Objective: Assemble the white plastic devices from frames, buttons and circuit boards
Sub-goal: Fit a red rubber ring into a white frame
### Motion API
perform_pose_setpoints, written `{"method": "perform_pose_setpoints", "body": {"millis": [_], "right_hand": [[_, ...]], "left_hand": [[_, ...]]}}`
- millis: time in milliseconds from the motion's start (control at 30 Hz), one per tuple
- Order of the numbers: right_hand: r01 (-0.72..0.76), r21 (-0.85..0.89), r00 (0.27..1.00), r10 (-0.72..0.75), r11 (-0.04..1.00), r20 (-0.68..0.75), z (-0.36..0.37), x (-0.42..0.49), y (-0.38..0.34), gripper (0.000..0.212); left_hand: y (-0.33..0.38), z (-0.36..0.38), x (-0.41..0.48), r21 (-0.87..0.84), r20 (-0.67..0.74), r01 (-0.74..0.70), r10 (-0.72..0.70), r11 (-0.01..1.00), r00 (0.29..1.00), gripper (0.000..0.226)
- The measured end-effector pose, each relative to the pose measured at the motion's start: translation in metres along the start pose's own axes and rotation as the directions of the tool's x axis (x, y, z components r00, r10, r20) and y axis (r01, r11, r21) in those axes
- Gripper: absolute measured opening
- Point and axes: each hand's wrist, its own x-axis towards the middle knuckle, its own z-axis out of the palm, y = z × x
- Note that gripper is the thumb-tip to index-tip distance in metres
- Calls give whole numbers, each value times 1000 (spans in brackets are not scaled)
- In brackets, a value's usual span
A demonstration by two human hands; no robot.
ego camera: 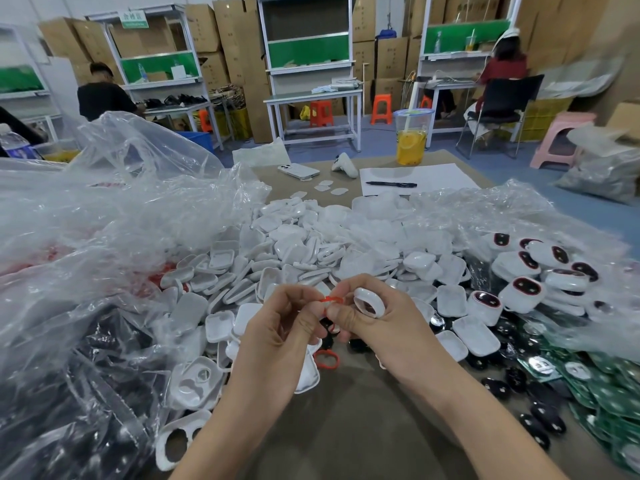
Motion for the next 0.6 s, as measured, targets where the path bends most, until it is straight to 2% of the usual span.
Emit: {"method": "perform_pose_setpoints", "body": {"millis": [167,367,533,600], "right_hand": [[-10,-15,1000,10,1000,17,-1,0,2,14],[-14,-35,1000,14,999,17,-1,1,4,13],[-35,-27,998,36,999,55,-3,0,2,12],[-44,-18,997,45,999,69,-4,0,2,11]], "left_hand": [[3,1,-1,41,9,-23,22,999,1000,26],[3,0,-3,27,36,-50,49,998,998,13],[0,-2,-1,26,66,-48,46,999,997,29],[-1,-2,-1,11,79,-48,47,999,996,27]]}}
